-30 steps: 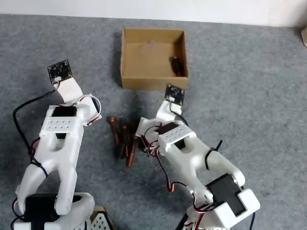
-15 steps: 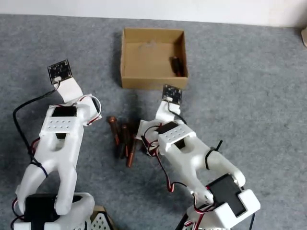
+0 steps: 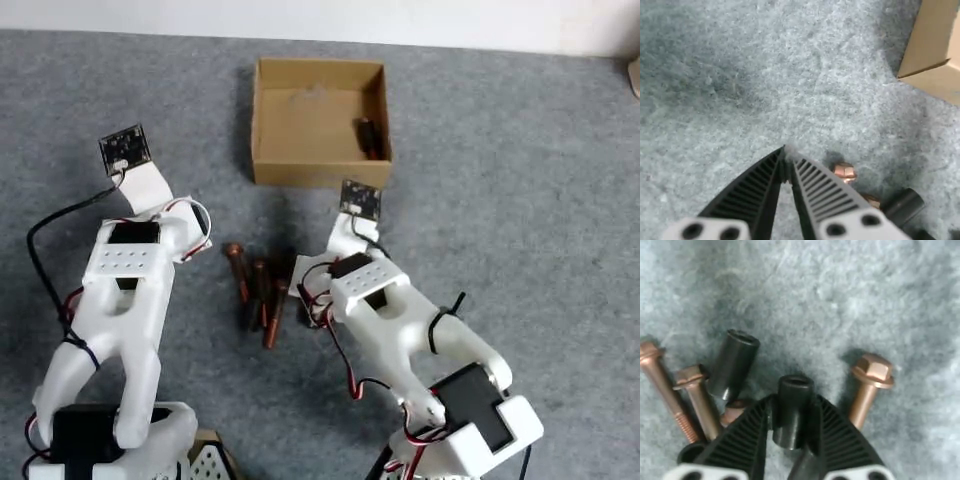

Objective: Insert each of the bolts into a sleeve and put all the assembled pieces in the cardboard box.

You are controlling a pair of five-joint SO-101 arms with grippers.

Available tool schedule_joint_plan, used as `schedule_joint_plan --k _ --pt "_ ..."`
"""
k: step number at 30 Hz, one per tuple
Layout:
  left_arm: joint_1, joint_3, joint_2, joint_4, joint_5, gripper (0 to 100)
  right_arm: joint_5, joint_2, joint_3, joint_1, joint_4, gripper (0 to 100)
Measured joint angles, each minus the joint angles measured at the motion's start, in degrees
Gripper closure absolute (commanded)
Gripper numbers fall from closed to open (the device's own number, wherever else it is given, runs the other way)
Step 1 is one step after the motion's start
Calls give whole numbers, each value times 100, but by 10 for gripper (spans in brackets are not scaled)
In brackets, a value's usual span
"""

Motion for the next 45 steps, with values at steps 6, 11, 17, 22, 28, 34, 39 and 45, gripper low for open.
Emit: schedule_joint_plan --k 6,11,17,22,28,34,39,45 --pt "0 0 0 0 0 993 9 -229 -624 149 941 994" --pt "0 0 0 0 0 993 202 -1398 -949 281 1468 994" --pt "176 0 0 0 0 992 993 -2901 -879 466 1758 994" --pt "791 0 0 -35 0 993 1503 -3270 -580 1301 2119 994" --pt "1266 -105 220 44 563 994 2101 -3341 -105 2541 2242 994" --pt "1275 -1011 1257 782 1380 992 2435 -3341 290 2778 2242 994" --pt "1284 -1591 2136 1152 1538 992 2444 -3341 633 2787 1881 994" --pt "1284 -1749 2207 1371 1538 907 2444 -3341 1055 2787 1433 994"
